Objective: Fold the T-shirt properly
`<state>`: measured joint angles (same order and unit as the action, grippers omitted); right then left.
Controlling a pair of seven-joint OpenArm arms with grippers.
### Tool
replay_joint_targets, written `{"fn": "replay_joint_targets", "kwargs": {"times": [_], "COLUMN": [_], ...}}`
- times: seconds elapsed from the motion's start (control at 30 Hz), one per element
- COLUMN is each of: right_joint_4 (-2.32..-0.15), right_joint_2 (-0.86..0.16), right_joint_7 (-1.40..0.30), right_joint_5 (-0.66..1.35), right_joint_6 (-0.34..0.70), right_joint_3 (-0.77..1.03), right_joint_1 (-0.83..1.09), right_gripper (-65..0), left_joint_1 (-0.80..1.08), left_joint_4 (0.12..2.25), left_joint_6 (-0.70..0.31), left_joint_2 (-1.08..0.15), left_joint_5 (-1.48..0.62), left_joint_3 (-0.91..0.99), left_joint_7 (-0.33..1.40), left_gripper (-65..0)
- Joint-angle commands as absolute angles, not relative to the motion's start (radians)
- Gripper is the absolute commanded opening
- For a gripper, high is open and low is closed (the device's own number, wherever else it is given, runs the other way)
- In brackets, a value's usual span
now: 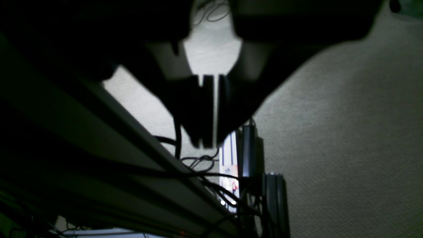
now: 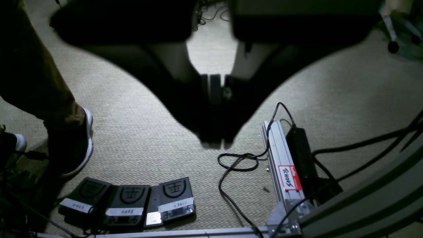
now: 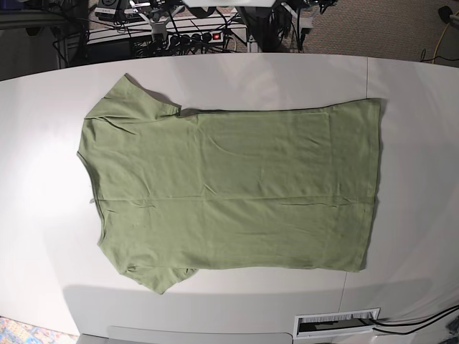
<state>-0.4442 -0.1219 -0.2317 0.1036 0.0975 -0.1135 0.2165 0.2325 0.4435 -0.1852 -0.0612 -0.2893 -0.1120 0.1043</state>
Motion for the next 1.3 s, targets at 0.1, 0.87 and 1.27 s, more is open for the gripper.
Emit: {"fn": "replay_joint_targets", "kwargs": {"times": [0.1,0.87,1.27], "right_joint_4": [-0.45,-0.45,-0.451], "right_joint_2": [-0.131,-0.142,-0.191], "right_joint_7": [-0.231,-0.22,-0.231], "right_joint_5": [0.104,0.104,0.085], "right_joint_6": [0.096,0.097,0.119], "right_joint_3": [-0.112,-0.112,-0.118], "right_joint_1": [0.222,0.23,0.26], "right_gripper": [-65.0,-65.0,-65.0], "left_joint_1": [0.239,0.258,0.306], "left_joint_4": [0.449,0.453,0.48], "left_joint_6": [-0.2,-0.199,-0.2], "left_joint_2": [-0.065,-0.067,-0.133], "left_joint_5": [-0.289,-0.287,-0.29], "left_joint_3": [-0.115,-0.115,-0.115], "left_joint_7": [0.087,0.059,0.051], "left_gripper": [-65.0,-65.0,-65.0]}}
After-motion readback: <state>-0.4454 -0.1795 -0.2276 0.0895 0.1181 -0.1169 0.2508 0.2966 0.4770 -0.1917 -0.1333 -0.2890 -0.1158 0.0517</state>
